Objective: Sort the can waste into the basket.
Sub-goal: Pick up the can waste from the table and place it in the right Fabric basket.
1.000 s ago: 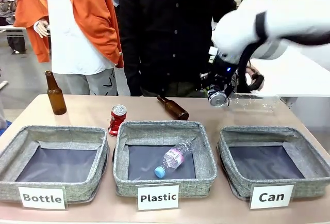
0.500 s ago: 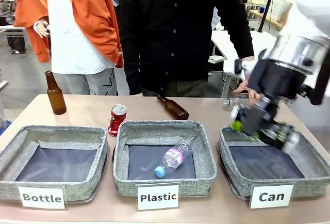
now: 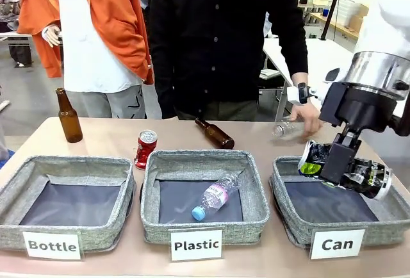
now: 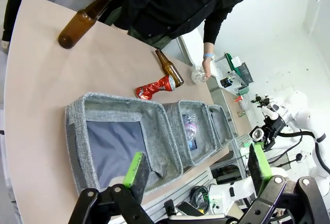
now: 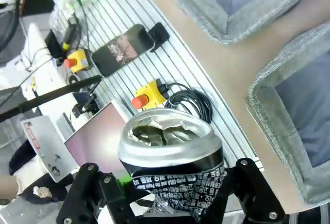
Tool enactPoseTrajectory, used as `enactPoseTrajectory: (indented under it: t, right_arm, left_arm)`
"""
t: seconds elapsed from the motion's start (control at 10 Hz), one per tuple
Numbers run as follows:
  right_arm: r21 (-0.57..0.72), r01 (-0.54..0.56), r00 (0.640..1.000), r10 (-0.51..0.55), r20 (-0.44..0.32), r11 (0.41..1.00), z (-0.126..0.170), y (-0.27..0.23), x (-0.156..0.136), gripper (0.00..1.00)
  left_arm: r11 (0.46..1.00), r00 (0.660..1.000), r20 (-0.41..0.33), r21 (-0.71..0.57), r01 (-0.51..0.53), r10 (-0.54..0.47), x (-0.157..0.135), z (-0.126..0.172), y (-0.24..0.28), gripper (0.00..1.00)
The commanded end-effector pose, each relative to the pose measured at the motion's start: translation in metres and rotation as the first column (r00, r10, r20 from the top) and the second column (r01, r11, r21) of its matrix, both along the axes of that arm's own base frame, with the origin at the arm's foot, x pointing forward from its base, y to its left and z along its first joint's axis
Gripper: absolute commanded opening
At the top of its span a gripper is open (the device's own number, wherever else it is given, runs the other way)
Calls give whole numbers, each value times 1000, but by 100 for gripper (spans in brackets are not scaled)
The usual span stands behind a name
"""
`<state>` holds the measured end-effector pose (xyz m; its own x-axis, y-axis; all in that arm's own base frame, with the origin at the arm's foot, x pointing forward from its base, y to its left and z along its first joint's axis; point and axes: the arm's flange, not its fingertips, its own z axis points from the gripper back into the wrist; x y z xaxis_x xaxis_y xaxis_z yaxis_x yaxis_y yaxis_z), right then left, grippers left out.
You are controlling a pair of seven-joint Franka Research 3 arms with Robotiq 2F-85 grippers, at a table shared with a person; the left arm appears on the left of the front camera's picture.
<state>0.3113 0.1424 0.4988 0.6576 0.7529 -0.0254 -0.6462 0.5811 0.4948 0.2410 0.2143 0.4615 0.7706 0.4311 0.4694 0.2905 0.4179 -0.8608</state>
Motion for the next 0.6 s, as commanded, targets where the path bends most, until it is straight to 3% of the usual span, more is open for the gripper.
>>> enactPoseTrajectory:
  t: [0.0, 0.1, 0.2, 0.3, 0.4, 0.5]
  right_arm:
    - [-3, -95, 995, 95, 17, 995, -13, 6, 28, 0]
    - [-22, -174, 984, 175, 40, 984, -18, -8, 52, 0]
    - [-9, -264, 956, 263, 130, 965, -21, -40, 70, 0]
    - [-52, -275, 940, 280, 196, 960, -29, -68, 82, 0]
    - [-110, -358, 905, 374, 202, 927, -41, -89, 93, 0]
    - [-115, -371, 897, 387, 212, 922, -48, -104, 100, 0]
  left_arm:
    - [1000, 1000, 28, -3, 2, -2, 1, 1, -1, 100]
    - [1000, 1000, 28, -3, 2, -2, 1, 1, -1, 100]
    - [1000, 1000, 28, -3, 2, -2, 1, 1, -1, 100]
    - [1000, 1000, 28, -3, 2, -2, 1, 1, -1, 100]
    - [1000, 1000, 28, -3, 2, -2, 1, 1, -1, 100]
    - [1000, 1000, 28, -3, 2, -2, 1, 1, -1, 100]
